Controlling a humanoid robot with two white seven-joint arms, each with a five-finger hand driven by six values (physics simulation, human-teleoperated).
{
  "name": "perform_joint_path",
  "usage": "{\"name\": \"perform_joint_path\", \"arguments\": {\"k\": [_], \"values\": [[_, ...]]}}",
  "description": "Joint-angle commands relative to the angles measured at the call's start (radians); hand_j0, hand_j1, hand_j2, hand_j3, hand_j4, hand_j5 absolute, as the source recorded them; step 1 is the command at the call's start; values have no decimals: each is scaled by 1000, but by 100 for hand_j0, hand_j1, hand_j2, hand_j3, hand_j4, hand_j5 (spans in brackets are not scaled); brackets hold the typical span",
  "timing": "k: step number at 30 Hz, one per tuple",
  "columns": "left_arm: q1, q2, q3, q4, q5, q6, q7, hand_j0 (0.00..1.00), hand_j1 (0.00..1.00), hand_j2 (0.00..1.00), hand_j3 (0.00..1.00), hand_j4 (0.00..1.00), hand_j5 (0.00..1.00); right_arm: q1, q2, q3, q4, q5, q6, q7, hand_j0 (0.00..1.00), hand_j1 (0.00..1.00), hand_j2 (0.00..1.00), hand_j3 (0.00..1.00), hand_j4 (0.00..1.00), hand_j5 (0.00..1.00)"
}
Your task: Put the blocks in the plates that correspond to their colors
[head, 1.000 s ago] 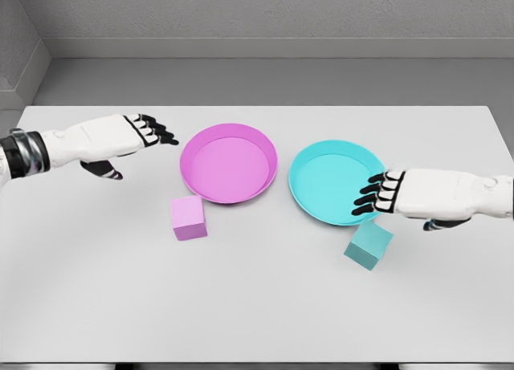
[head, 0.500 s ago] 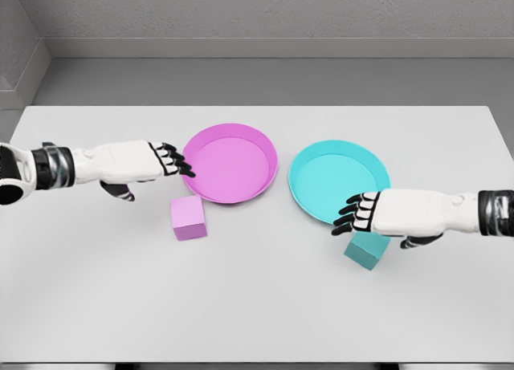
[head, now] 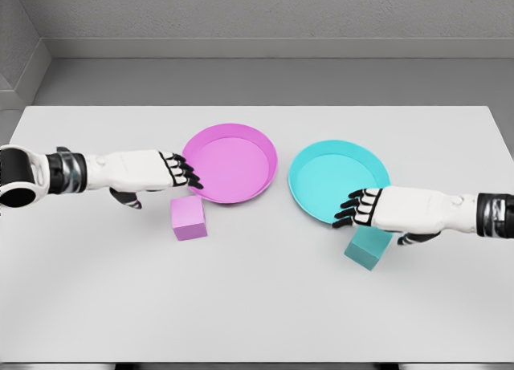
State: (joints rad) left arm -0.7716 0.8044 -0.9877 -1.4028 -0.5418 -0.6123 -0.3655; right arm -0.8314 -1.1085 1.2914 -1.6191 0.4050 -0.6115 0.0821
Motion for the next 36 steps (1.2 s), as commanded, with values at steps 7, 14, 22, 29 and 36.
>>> {"name": "perform_joint_path", "arguments": {"k": [7,14,22,29,36], "values": [[-2,-19,-46,2,0,1,0,100,100,100,100,100,100,18,-5,0,21,52,1,-104,99,99,99,99,99,99],[-14,-37,-68,4,-1,1,0,100,100,100,100,100,100,64,1,0,21,72,1,-105,99,99,99,99,99,99],[-14,-39,-74,7,-1,1,0,100,100,100,100,100,100,83,38,0,81,78,1,-105,99,99,99,99,99,99],[-15,-54,-75,15,-9,1,0,100,100,100,100,100,100,97,64,0,119,80,1,-105,99,99,99,99,99,99],[-17,-60,-91,30,-9,1,0,100,100,100,100,100,100,98,96,0,176,80,1,-105,99,99,99,99,99,99]]}}
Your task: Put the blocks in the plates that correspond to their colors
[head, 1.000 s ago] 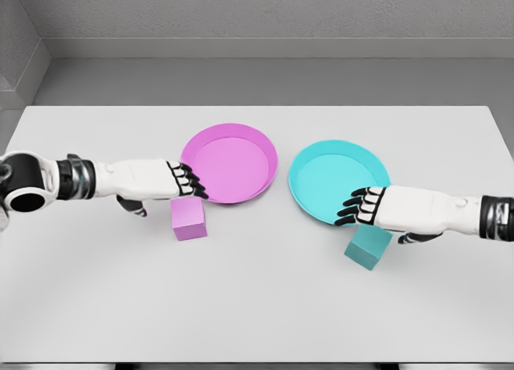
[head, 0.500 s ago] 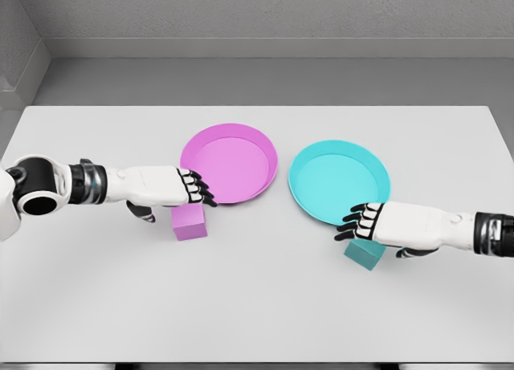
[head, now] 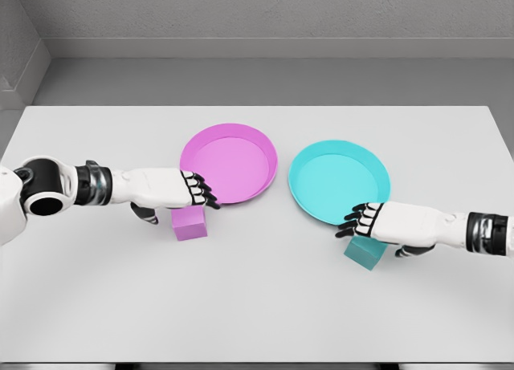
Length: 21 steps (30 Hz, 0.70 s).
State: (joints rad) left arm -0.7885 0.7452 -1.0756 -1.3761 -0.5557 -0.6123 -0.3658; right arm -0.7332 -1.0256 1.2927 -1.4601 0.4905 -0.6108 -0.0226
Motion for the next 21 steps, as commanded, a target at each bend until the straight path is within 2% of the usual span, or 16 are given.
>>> {"name": "perform_joint_path", "arguments": {"k": [1,5,19,21], "values": [[0,-1,-3,6,5,1,1,100,100,100,100,100,100,0,18,-1,17,-6,0,0,99,99,99,99,99,99],[0,-6,-3,8,5,1,-1,100,100,100,100,100,100,2,48,-1,49,-6,0,0,99,99,99,99,99,99],[0,-36,-18,42,-3,1,-1,100,100,100,100,100,100,14,64,-1,47,5,0,6,99,99,99,99,99,99],[0,-43,-18,49,-3,1,-1,100,100,100,100,100,100,15,64,-1,47,14,0,6,96,96,96,96,96,96]]}}
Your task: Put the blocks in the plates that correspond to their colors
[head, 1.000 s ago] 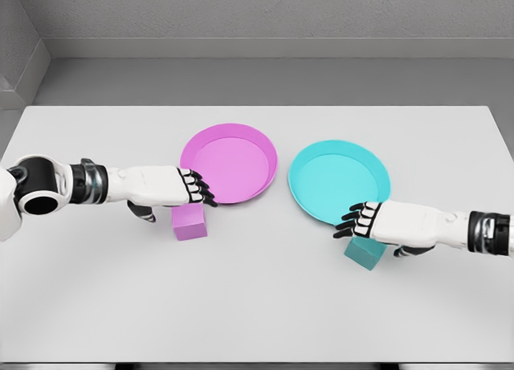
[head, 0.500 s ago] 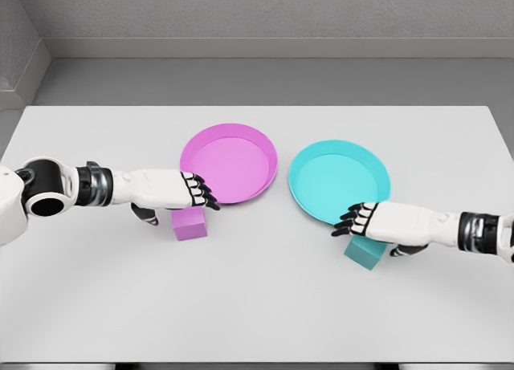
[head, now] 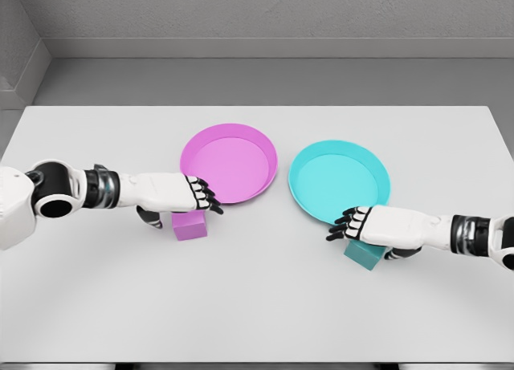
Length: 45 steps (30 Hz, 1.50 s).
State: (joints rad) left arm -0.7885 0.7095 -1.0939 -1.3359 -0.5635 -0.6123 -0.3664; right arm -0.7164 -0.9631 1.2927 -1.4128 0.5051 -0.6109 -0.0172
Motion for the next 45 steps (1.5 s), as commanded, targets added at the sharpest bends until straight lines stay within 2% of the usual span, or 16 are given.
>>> {"name": "perform_joint_path", "arguments": {"k": [1,6,7,21,31,36,37,40,44,45], "values": [[0,-8,0,12,5,1,1,100,100,100,100,100,100,0,1,-1,-2,1,0,0,94,94,94,94,94,94],[0,-25,-3,30,4,1,0,100,100,100,100,100,100,5,1,-1,-2,6,0,0,93,93,93,93,93,93],[0,-28,-3,32,5,1,0,100,100,100,100,100,100,5,3,-1,-2,22,0,-1,87,87,87,87,87,87],[2,-48,-14,55,-7,1,0,100,100,100,100,100,100,12,3,2,-2,26,0,-1,85,85,85,85,85,85],[2,-54,-20,58,-9,1,0,100,100,100,100,100,100,12,0,2,-5,32,0,-3,73,73,73,73,73,73],[2,-54,-20,58,-9,1,0,100,100,100,100,100,100,12,-2,-1,-11,30,0,-3,70,70,70,70,70,70],[2,-54,-20,58,-7,1,1,97,97,97,97,97,97,12,-2,-3,-11,30,0,-3,69,69,69,69,69,69],[2,-54,-20,57,-9,1,0,78,78,78,78,78,78,11,-3,-9,-14,29,0,-3,69,69,69,69,69,69],[0,-54,-18,57,-9,1,0,67,67,67,67,67,67,9,-3,-15,-20,27,0,-3,69,69,69,69,69,69],[0,-54,-18,58,-9,1,0,64,64,64,64,64,64,9,-9,-20,-41,27,0,-1,68,68,68,68,68,68]]}}
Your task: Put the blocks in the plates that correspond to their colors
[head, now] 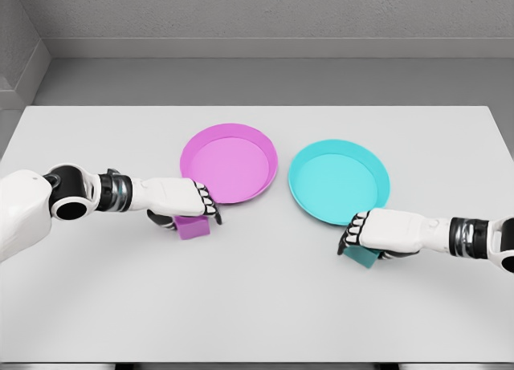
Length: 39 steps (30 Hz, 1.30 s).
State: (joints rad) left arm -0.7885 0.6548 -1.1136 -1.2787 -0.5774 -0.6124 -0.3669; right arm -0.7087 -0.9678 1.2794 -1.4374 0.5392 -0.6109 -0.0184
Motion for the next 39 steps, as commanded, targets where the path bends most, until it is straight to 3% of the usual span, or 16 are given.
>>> {"name": "perform_joint_path", "arguments": {"k": [1,18,30,39], "values": [[0,0,1,-1,5,2,0,63,63,63,63,63,63,0,-5,-9,-25,-7,0,1,68,68,68,68,68,68],[9,-35,1,-48,19,2,0,61,61,61,61,61,61,-6,-6,-20,-67,-10,0,1,66,66,66,66,66,66],[38,29,5,-169,22,2,0,61,61,61,61,61,61,-15,-8,-65,-66,-10,0,5,66,66,66,66,66,66],[40,92,34,-214,44,2,0,62,62,62,62,62,62,-25,-14,-89,-66,-15,0,8,66,66,66,66,66,66]]}}
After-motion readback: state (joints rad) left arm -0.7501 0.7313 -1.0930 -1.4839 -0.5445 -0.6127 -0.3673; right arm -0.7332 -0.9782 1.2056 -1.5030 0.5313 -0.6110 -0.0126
